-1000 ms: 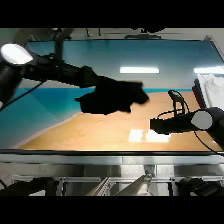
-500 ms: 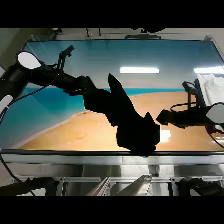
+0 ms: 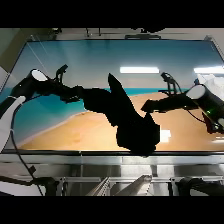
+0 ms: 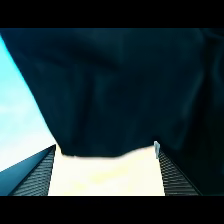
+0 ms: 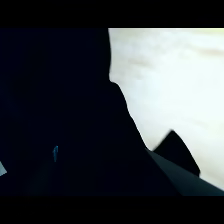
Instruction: Fold the shirts.
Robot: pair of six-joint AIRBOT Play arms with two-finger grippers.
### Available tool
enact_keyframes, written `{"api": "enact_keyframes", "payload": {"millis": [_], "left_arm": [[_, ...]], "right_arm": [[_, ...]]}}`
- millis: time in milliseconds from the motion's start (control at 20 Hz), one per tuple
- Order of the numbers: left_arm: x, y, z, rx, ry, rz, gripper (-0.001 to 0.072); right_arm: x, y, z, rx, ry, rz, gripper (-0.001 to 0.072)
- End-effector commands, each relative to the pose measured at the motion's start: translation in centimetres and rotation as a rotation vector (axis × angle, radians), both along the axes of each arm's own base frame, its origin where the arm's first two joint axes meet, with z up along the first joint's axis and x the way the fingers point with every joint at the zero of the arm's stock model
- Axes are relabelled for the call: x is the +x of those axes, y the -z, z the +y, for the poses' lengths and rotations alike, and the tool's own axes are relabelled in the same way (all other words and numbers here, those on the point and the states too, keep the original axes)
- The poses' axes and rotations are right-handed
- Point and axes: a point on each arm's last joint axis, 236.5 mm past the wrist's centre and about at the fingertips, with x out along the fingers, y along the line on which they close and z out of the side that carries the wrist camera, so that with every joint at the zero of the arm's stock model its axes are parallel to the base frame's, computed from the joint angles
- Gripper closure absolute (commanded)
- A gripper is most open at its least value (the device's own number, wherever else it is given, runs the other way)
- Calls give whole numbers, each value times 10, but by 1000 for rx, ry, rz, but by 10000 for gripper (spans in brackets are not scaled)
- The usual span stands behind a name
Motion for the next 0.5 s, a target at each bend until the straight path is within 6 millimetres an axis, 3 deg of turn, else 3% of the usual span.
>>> {"api": "enact_keyframes", "payload": {"millis": [0, 150, 250, 300, 450], "left_arm": [[8, 27, -19, 4, 82, 38, 11], [11, 39, -36, -1, 132, 63, 12], [2, 49, -47, -4, 170, 100, 27], [-2, 53, -51, -3, 183, 114, 122], [-5, 54, -57, -5, 196, 118, 503]], "right_arm": [[24, 22, 43, 23, -126, -10, 111], [45, 19, 69, 83, -133, -15, 111], [48, 16, 84, 139, -141, -2, 111], [45, 13, 94, 185, -149, 13, 112], [36, 7, 118, 271, -190, 21, 112]]}}
